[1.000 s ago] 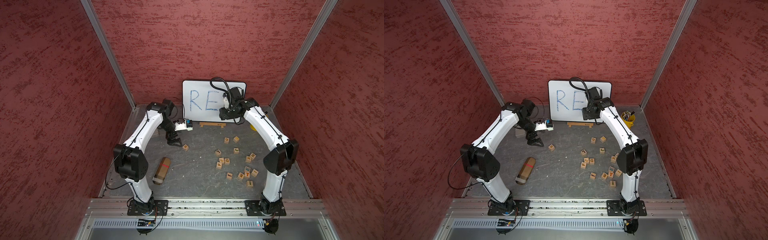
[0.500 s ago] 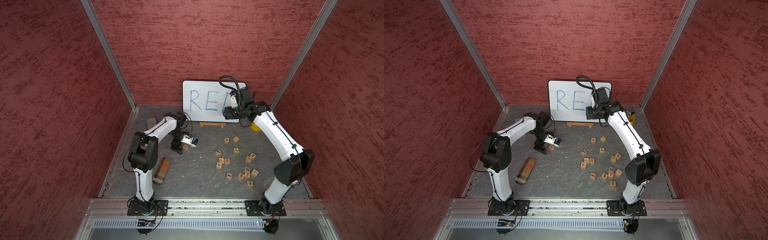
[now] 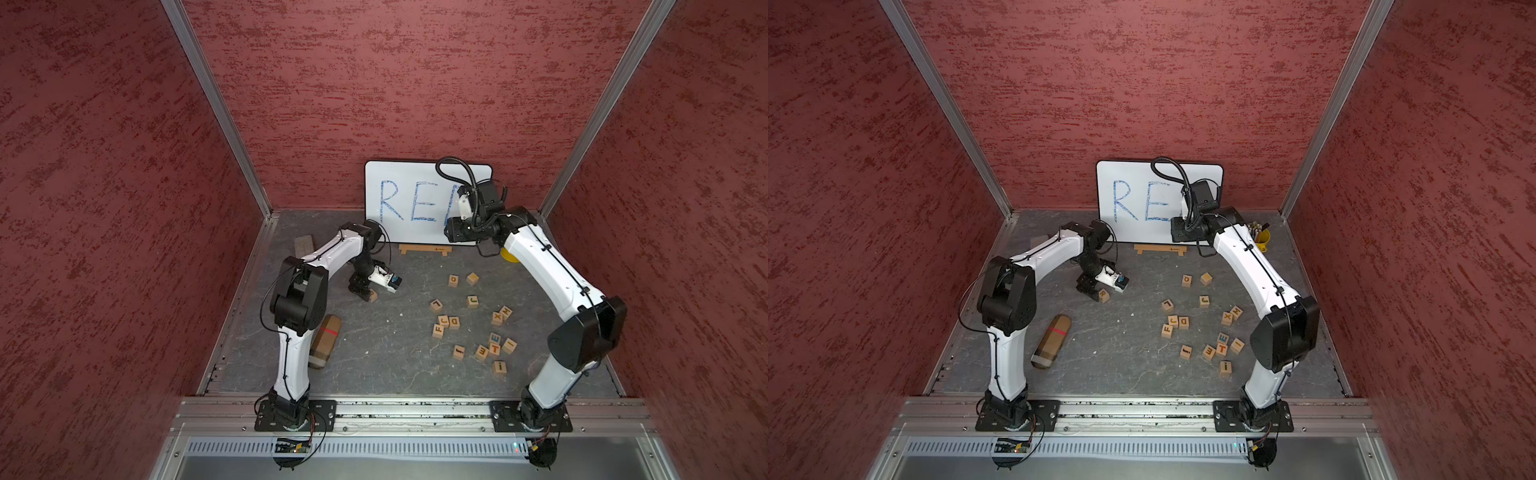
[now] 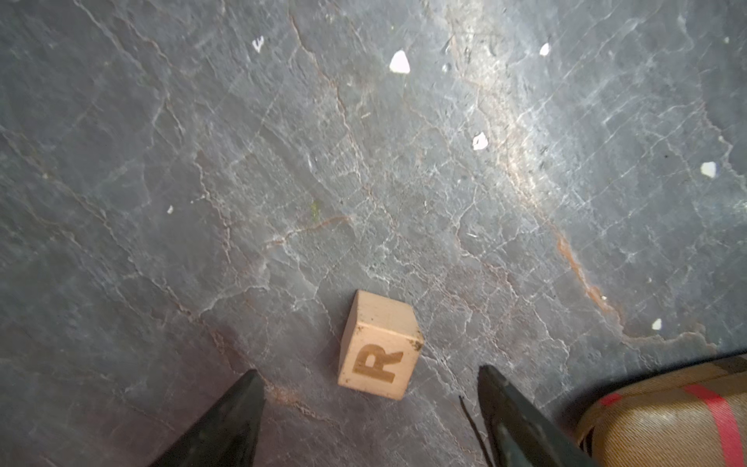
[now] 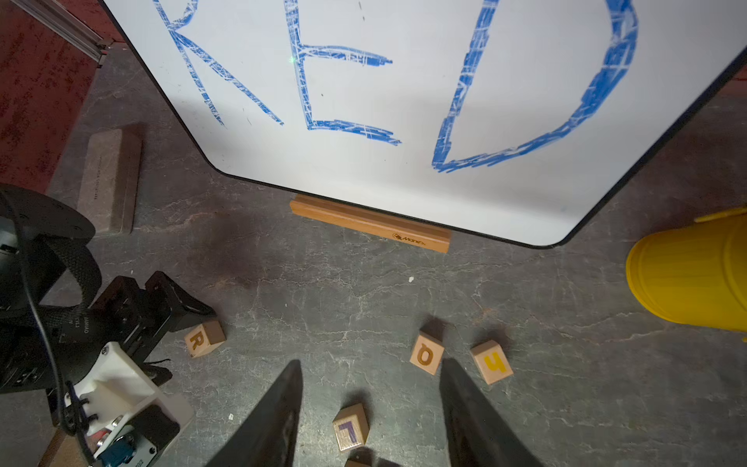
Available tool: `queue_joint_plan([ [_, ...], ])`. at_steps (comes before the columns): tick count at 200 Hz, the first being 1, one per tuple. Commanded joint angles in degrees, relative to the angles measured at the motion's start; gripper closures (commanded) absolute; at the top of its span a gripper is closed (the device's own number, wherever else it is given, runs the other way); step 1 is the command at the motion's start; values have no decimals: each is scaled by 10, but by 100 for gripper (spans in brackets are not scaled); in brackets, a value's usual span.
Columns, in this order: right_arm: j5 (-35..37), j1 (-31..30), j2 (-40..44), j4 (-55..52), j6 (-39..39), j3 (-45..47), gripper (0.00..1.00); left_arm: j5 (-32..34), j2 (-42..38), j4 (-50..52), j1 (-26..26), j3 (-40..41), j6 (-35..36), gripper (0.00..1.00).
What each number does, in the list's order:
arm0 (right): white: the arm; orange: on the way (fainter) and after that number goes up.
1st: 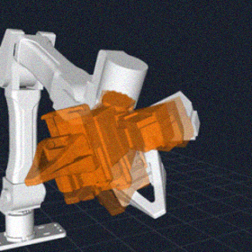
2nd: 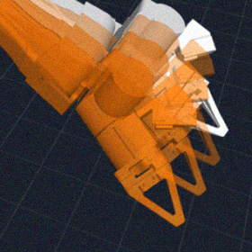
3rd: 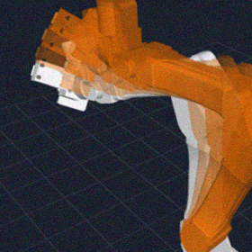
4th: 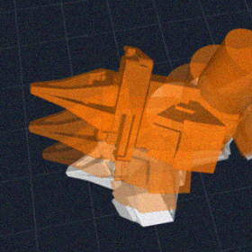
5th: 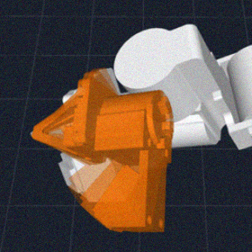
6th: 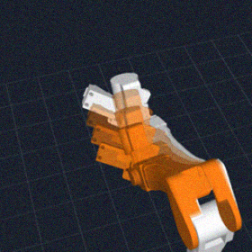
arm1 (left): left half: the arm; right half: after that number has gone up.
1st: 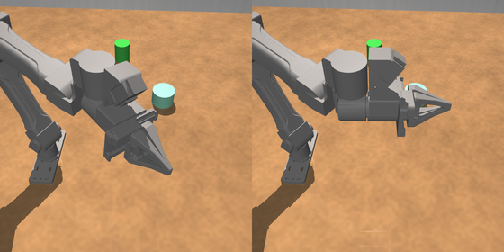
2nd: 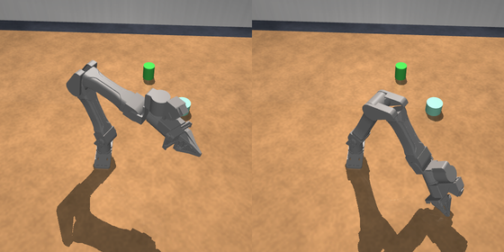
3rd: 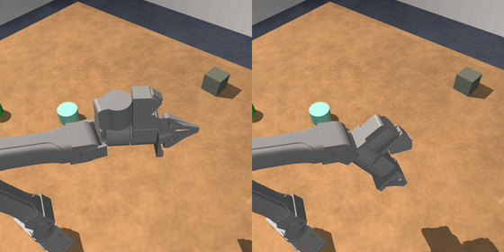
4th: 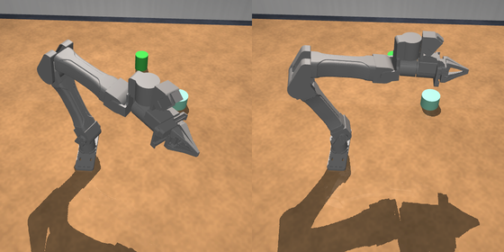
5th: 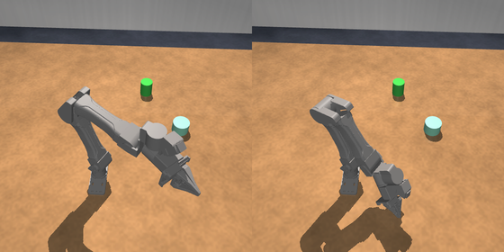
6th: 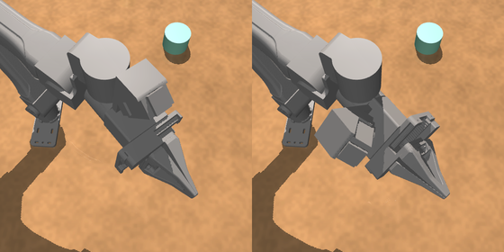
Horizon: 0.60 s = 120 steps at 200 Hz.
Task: Assemble the uppercase word "red" with letter blocks
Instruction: Move the letter block to the center of the board.
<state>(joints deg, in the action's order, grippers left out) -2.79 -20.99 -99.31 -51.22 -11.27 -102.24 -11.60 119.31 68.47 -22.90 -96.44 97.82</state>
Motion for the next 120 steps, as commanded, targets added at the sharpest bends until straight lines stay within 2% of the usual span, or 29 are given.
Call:
queue_joint_plan([
  [1, -12, 7, 1, 19, 8, -3, 44, 2, 18, 5, 0, -5, 11, 17],
  [47, -18, 11, 1, 31, 8, 12, 44, 9, 25, 4, -4, 8, 8, 25],
  [120, -16, 15, 13, 42, 7, 36, 44, 10, 30, -7, -14, 23, -9, 30],
])
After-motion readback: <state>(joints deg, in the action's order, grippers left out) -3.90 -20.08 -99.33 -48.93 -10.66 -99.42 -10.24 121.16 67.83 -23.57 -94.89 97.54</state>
